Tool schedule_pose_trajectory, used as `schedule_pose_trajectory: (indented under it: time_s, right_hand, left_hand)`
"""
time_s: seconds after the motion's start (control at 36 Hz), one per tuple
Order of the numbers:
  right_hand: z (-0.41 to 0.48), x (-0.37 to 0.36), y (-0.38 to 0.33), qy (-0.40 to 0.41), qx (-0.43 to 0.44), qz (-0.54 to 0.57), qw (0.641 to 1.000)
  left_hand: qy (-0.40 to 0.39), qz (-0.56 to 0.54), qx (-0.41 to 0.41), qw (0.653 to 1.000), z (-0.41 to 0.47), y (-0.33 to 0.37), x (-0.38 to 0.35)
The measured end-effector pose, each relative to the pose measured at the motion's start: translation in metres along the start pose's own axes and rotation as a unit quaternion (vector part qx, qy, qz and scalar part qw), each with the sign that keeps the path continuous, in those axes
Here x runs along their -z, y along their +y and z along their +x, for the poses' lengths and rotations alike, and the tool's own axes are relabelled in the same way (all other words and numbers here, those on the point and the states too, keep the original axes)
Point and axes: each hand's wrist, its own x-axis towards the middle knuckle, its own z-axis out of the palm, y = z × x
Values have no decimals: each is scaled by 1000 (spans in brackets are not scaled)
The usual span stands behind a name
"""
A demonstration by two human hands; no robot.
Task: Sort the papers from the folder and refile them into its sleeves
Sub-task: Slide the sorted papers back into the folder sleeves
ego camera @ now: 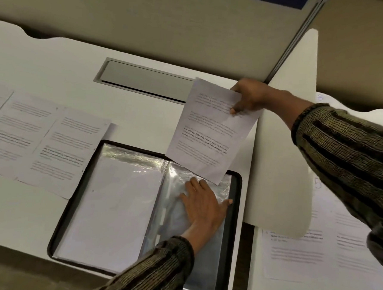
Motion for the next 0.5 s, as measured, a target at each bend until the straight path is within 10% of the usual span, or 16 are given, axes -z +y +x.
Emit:
schedule_pose_trajectory:
  time_s: [0.5]
  right_hand:
    - [11,25,34,-4,-38,53,998]
  left_hand:
    - [-13,-55,-12,998,-17,8,-12]
